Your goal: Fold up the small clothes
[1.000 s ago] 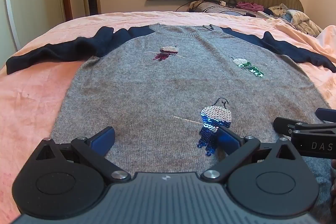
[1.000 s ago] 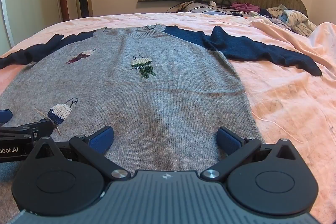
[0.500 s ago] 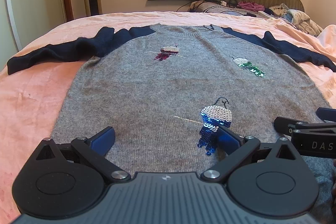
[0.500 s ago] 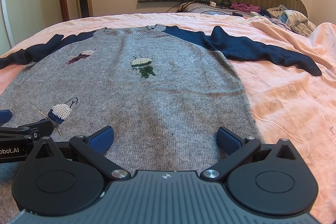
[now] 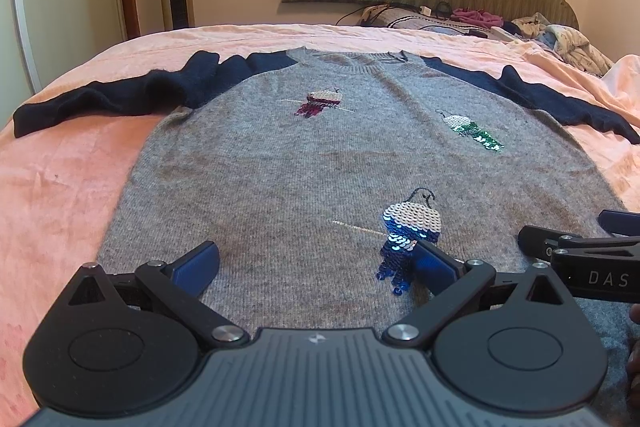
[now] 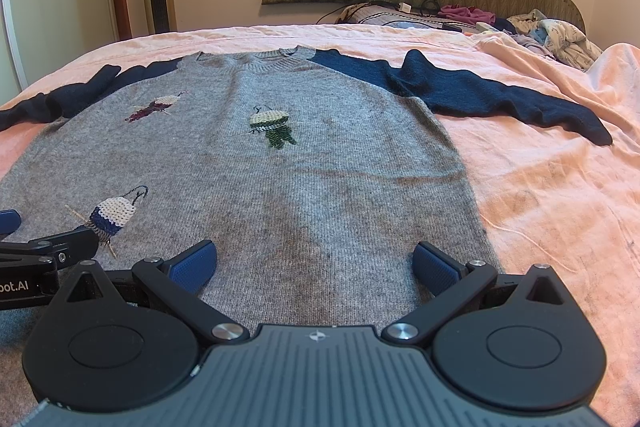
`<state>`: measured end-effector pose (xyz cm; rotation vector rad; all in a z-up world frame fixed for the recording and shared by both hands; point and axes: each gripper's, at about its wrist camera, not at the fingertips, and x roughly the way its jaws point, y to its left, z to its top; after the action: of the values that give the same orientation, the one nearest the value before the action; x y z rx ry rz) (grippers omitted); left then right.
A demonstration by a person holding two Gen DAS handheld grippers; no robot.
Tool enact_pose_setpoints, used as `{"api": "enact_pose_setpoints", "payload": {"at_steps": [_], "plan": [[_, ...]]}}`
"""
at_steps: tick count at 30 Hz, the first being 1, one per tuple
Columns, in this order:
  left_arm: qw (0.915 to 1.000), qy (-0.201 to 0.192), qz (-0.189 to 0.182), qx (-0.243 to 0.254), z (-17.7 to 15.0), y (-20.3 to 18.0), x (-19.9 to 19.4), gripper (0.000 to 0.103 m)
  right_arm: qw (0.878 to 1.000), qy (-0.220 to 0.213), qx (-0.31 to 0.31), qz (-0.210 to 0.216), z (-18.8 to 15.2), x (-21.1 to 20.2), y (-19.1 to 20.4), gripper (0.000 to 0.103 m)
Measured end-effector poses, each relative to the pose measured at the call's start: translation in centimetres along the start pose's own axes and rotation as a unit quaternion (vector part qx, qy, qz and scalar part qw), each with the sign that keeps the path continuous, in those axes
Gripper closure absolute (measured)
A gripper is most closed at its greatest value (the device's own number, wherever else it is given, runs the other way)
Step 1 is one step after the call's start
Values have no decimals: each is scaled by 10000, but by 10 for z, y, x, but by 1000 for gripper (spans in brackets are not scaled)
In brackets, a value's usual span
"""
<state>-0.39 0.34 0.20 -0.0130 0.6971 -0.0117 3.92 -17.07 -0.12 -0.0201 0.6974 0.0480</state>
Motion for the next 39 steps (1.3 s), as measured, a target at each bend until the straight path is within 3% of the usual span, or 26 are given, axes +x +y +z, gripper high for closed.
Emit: {"api": "enact_pose_setpoints", "payload": {"at_steps": [39], "plan": [[10000, 12, 41, 34, 0, -1, 0, 0, 10000, 20, -16, 11, 0, -2, -1, 0]]}}
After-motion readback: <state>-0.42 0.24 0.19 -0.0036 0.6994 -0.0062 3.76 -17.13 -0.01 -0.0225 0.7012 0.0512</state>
